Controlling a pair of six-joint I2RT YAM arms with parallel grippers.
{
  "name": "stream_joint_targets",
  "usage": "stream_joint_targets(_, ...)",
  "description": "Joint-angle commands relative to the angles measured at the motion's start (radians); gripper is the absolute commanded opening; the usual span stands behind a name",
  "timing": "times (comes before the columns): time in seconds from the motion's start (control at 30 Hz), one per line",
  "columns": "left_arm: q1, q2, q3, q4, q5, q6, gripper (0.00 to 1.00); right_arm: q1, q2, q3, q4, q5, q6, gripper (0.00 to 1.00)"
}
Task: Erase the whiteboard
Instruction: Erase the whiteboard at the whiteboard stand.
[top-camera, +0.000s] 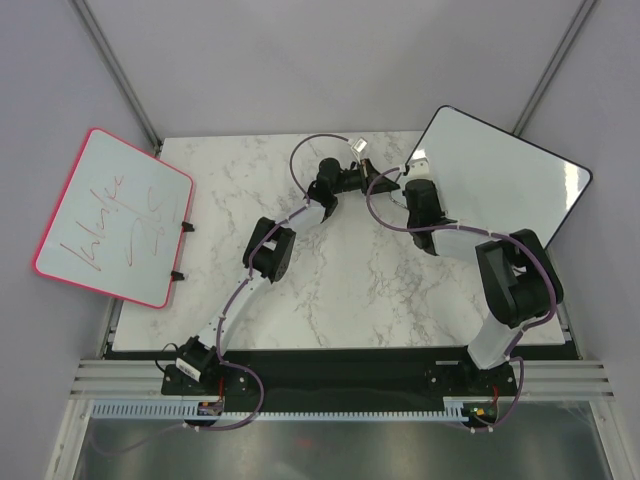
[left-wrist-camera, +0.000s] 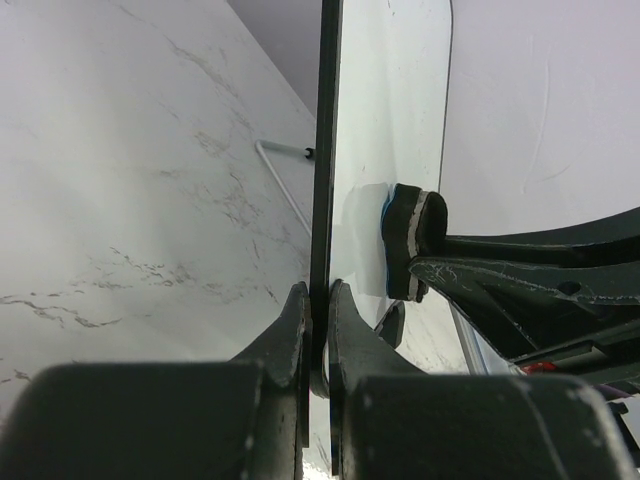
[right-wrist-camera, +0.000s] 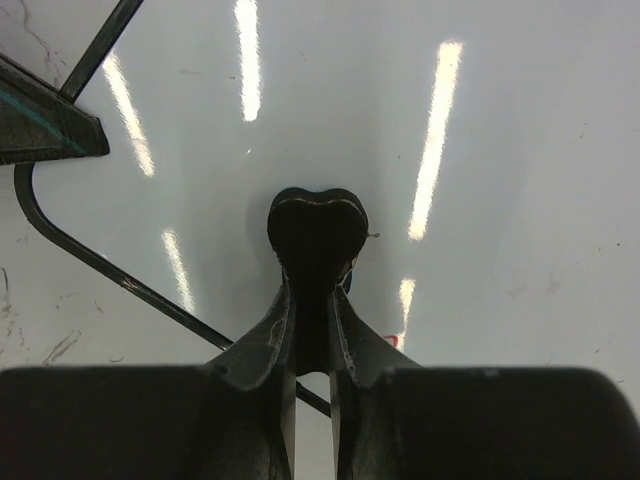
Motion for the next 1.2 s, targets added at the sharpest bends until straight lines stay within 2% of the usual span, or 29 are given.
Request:
stream_joint_targets(0.0, -0.029, -0.004, 0.047, 0.036, -0.004, 0.006, 0.02, -0.034, -0.003, -0.021, 0.057, -0.060, -0.027, 0.00)
stream_joint_targets(0.13, -0.028, -0.004, 0.049, 0.036, -0.004, 0.006, 0.02, -0.086, -0.093, -0.123, 0.120, 0.124, -0.069, 0.00)
stream_joint_targets(0.23, -0.029, -0.002, 0.052, 0.035, -0.004, 0.006, 0.02, -0.132, -0.178, -0.211, 0.161, 0.166, -0.079, 0.00)
stream_joint_targets(0.37, -0.029, -0.003, 0.052, 0.035, -0.006, 0.007, 0.02, -0.149, -0.217, -0.248, 0.178, 0.161, -0.082, 0.00)
stream_joint_targets(0.5, -0.029, -0.002, 0.052, 0.035, -0.004, 0.007, 0.02, -0.109, -0.181, -0.202, 0.209, 0.138, -0.053, 0.00)
stream_joint_targets(0.73, -0.029, 0.000, 0.055, 0.035, -0.004, 0.006, 0.02, -0.007, 0.038, -0.006, 0.227, 0.106, 0.017, 0.00)
stream_joint_targets(0.83, -0.028, 0.001, 0.056, 0.036, -0.006, 0.003, 0.02, 0.006, 0.056, 0.010, 0.218, 0.109, 0.034, 0.00)
stream_joint_targets(0.97, -0.028, 0.004, 0.059, 0.035, -0.006, 0.003, 0.02, 0.007, 0.008, -0.050, 0.210, 0.147, 0.014, 0.00)
stream_joint_targets(1.03, -0.029, 0.004, 0.059, 0.035, -0.006, 0.001, 0.02, -0.005, -0.050, -0.114, 0.222, 0.215, -0.010, 0.00)
stream_joint_targets(1.13, -0.029, 0.004, 0.059, 0.035, -0.004, 0.003, 0.02, -0.087, -0.143, -0.177, 0.181, 0.240, 0.037, 0.00)
stream_joint_targets(1.17, -0.029, 0.003, 0.062, 0.033, -0.004, 0.003, 0.02, -0.149, -0.164, -0.205, 0.161, 0.238, 0.052, 0.00)
